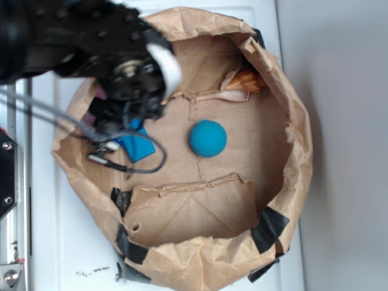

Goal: Grab the blue block.

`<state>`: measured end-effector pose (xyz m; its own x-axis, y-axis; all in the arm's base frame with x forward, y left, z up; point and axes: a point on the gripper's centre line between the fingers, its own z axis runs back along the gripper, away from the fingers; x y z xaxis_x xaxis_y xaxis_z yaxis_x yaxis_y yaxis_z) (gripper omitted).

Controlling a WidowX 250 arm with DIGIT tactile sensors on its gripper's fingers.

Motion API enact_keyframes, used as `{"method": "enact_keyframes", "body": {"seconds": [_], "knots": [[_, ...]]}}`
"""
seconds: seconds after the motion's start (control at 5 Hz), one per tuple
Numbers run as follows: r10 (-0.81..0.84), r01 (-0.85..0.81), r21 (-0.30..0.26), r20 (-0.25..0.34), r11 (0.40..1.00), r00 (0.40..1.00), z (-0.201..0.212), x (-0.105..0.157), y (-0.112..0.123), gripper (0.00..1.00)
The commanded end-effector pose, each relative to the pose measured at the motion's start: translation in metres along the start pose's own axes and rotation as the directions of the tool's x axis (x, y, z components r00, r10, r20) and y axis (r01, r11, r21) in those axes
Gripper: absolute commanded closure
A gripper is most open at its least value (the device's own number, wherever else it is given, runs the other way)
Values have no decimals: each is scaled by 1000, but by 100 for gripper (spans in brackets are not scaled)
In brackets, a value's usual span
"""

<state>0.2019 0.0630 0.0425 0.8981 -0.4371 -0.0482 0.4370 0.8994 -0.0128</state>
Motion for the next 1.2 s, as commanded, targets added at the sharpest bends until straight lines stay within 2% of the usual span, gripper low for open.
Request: {"method": "enact_keyframes", "body": {"seconds": [0.0, 0.2, 0.8, 1.0], "knots": [[-78, 78, 9, 54, 997, 995, 16, 0, -7, 0], [-78, 76, 27, 76, 997, 994, 14, 5, -10, 0], [-78, 76, 27, 76, 997, 994, 14, 5, -10, 0], [-122, 117, 69, 79, 991, 989, -1, 9, -21, 0]]}}
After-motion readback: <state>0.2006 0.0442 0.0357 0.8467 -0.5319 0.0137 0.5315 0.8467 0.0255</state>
